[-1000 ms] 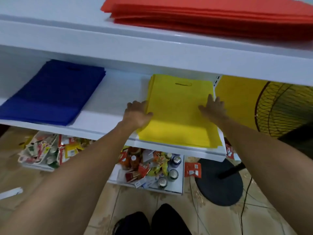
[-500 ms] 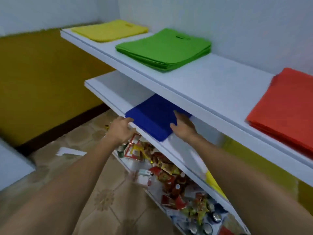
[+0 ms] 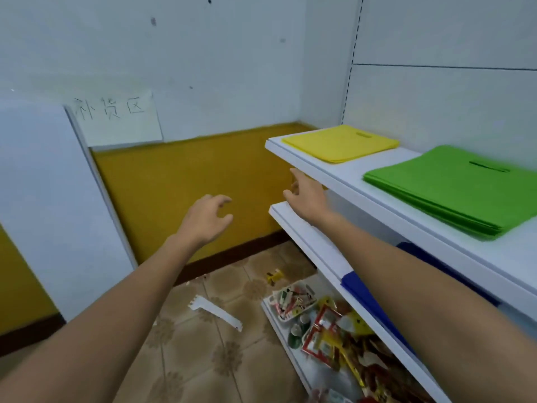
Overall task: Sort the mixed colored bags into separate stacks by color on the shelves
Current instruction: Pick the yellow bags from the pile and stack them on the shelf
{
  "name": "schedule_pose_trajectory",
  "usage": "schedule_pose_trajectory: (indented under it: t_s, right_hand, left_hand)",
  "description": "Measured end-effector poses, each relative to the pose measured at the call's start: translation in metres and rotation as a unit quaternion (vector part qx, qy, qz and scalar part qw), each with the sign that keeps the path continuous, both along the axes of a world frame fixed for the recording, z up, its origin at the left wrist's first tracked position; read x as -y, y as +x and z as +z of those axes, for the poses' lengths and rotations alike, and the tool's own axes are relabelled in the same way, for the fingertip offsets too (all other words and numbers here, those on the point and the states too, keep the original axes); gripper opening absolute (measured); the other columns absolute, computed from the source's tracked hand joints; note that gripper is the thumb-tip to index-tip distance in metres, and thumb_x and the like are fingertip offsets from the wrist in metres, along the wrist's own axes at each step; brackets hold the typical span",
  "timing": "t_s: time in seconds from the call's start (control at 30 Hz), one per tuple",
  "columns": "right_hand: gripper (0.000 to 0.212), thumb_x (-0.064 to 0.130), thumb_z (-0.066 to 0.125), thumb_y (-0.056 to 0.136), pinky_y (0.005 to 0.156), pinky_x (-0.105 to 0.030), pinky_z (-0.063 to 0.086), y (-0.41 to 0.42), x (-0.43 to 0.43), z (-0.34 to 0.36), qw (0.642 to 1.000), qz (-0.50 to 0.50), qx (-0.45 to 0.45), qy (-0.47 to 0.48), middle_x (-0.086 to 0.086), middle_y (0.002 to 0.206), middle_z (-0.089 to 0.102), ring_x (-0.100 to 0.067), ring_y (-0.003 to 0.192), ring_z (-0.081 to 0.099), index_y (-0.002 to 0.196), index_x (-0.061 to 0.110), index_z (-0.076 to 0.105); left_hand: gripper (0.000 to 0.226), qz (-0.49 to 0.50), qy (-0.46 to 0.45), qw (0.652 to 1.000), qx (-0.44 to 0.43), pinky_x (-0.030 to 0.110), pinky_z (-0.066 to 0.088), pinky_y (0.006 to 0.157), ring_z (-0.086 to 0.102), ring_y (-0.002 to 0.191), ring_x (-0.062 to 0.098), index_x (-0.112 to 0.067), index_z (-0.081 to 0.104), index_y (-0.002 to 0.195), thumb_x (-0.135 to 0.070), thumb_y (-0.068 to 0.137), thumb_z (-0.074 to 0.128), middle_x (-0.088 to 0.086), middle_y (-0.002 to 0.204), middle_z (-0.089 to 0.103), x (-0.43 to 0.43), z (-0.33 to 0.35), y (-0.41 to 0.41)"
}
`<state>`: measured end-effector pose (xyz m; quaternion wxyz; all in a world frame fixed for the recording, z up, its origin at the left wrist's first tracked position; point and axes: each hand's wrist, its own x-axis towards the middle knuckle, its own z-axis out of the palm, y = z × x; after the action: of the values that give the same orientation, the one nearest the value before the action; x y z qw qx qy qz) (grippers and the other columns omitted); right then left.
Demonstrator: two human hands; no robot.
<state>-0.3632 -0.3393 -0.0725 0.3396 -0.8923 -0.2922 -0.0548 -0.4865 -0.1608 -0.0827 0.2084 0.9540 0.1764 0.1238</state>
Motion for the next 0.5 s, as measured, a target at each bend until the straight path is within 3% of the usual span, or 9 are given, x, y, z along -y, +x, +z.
schedule_pose_trajectory:
  t_s: [0.23,0.5]
  right_hand:
    - [0.055,0.022,0.049,0.093,0.089,-0.042,0.048,0.065,-0.058,0.030,0.999,0.001,0.042,0.008,-0.010,0.118,0.058,-0.025,0.104,0.056,0.144,0.016,0.030]
    - [0.057,0.021,0.048,0.093,0.095,-0.040,0.042,0.164,-0.138,0.045,0.999,0.009,0.047,-0.002,-0.013,0.131,0.052,-0.029,0.120,0.048,0.145,0.012,0.029]
  left_hand:
    - [0.039,-0.007,-0.011,0.999,0.046,0.034,0.044,0.091,0.052,0.112,0.021,-0.023,0.048,0.131,-0.029,0.092,0.054,0.005,0.128,0.050,-0.052,0.019,0.067]
    - [0.039,0.019,-0.038,0.996,0.082,0.028,0.040,0.089,0.051,0.112,0.017,-0.023,0.049,0.130,-0.026,0.092,0.054,0.003,0.128,0.050,-0.110,0.033,0.139]
